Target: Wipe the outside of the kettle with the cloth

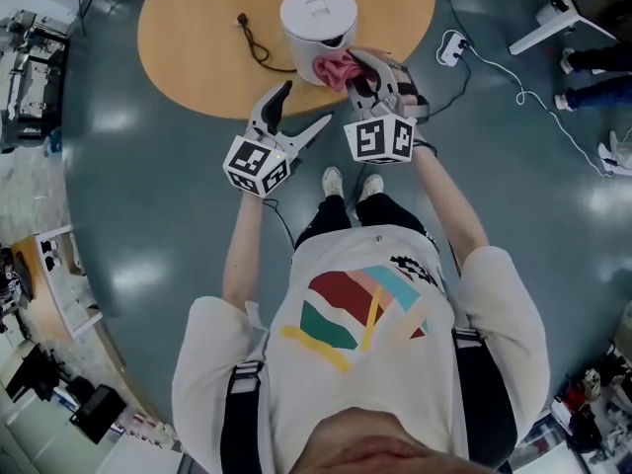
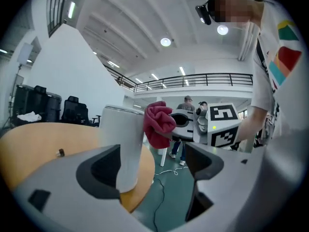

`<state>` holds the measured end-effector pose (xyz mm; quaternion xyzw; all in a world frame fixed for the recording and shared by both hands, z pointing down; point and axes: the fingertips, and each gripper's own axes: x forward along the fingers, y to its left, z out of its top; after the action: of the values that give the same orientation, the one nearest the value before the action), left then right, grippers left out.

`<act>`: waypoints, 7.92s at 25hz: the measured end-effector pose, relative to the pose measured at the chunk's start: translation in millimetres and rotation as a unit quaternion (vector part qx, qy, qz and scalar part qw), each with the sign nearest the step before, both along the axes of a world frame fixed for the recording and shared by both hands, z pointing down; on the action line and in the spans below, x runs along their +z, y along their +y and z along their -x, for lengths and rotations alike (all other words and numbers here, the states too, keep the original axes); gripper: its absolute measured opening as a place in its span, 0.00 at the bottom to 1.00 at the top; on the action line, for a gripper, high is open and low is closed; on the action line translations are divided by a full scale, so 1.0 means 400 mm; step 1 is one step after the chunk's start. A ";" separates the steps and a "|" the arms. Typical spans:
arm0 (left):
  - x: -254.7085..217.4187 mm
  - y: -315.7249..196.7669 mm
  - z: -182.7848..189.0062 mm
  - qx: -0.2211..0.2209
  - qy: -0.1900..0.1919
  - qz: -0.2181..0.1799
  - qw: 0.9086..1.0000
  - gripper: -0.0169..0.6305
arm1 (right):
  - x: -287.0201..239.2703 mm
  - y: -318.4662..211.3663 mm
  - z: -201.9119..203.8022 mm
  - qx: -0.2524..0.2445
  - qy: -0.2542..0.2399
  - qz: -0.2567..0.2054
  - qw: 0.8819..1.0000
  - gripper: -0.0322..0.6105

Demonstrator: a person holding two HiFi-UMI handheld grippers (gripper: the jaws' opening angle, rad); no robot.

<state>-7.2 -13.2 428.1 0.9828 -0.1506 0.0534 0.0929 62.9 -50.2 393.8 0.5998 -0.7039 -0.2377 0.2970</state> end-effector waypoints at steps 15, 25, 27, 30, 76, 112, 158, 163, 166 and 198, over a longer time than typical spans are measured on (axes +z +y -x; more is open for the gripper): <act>0.183 0.226 0.208 -0.172 -0.024 0.039 0.984 0.72 | 0.168 -0.015 0.039 -0.018 0.208 -0.007 0.978 0.12; 0.448 0.251 0.308 -0.230 -0.026 0.035 0.972 0.72 | 0.478 -0.056 0.109 -0.025 0.197 0.016 0.980 0.12; 0.480 0.257 0.305 -0.233 -0.023 0.032 0.972 0.72 | 0.539 -0.056 0.112 -0.023 0.190 0.037 0.981 0.12; 0.502 0.269 0.313 -0.229 -0.021 0.029 0.973 0.72 | 0.582 -0.055 0.118 -0.017 0.174 0.055 0.983 0.12; -0.178 -0.246 -0.145 -0.100 -0.016 -0.143 0.985 0.72 | -0.107 -0.544 -0.043 -0.166 0.302 0.275 0.898 0.12; -0.126 -0.180 0.044 -0.136 -0.021 -0.093 0.986 0.72 | -0.076 -0.046 0.117 -0.223 0.327 0.343 0.852 0.12; -0.002 -0.698 -0.250 0.186 -0.123 -0.146 0.964 0.30 | 0.058 -0.095 -0.222 0.040 0.057 0.380 0.923 0.12; -0.005 -0.801 -0.218 -0.040 -0.145 -0.132 0.980 0.30 | 0.063 -0.090 -0.292 0.009 0.061 0.372 0.926 0.12; -0.063 -0.833 -0.140 -0.166 -0.163 -0.114 0.966 0.30 | 0.021 -0.073 -0.293 0.000 0.063 0.374 0.925 0.12; 0.047 -0.232 -0.125 -0.088 -0.110 0.014 0.990 0.31 | 0.076 0.026 -0.085 -0.138 0.043 0.307 0.941 0.12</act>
<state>42.7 -106.1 446.9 0.9524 -0.2454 0.1548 0.0936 97.0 -40.0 424.3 0.3654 -0.8051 -0.0744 0.4612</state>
